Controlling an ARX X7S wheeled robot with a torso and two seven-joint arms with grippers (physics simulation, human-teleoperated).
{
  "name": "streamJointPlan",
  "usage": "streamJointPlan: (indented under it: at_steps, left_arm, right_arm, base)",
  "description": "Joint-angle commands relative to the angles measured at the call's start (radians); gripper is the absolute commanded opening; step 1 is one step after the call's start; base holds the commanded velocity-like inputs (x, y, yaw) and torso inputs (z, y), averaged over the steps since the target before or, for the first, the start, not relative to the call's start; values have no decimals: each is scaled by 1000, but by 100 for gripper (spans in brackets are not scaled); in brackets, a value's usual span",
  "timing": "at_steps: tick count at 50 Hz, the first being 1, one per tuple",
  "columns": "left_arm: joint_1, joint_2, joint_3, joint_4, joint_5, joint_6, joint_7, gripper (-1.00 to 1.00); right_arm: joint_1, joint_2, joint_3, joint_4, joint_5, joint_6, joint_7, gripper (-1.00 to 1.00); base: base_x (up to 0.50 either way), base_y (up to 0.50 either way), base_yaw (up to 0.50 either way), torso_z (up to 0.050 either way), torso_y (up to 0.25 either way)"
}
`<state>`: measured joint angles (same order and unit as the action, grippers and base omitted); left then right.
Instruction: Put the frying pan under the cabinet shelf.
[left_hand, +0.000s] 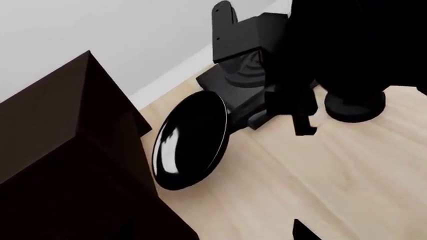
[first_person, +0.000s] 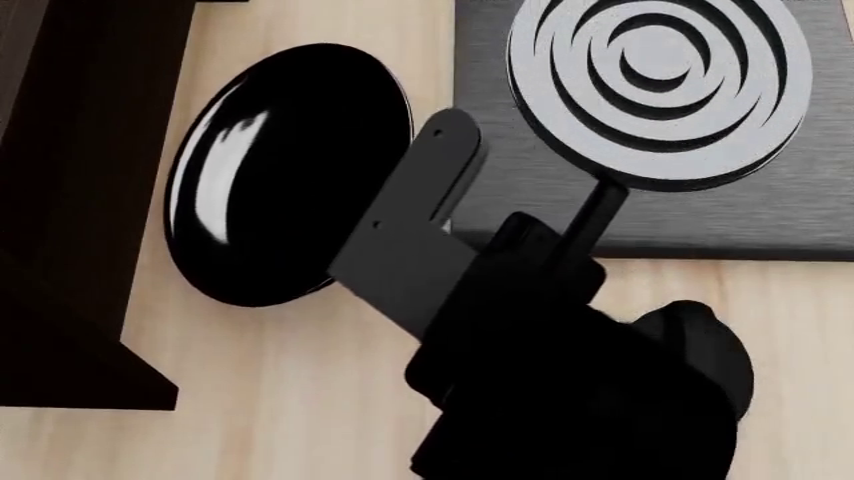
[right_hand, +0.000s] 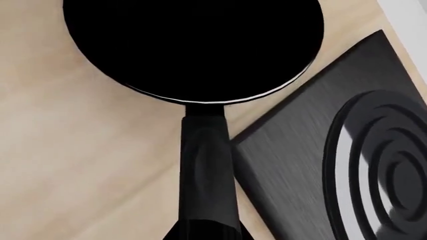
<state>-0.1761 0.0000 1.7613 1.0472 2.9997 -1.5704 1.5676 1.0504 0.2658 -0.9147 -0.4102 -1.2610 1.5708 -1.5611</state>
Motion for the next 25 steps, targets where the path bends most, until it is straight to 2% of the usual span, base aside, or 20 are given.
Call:
streamJointPlan:
  at_steps: [1,25]
  left_arm:
    - [-5,0,-15,0,-12,0,2,100]
    - [-1,0,-21,0,-13,0,2,100]
  right_arm:
    - [-9,-38,-22,19,28,0,-10,-100]
    - [-69,-129,-54,76,53,0,-9,-100]
  base:
    - [0,3,3,0,0]
    - [0,2,3,0,0]
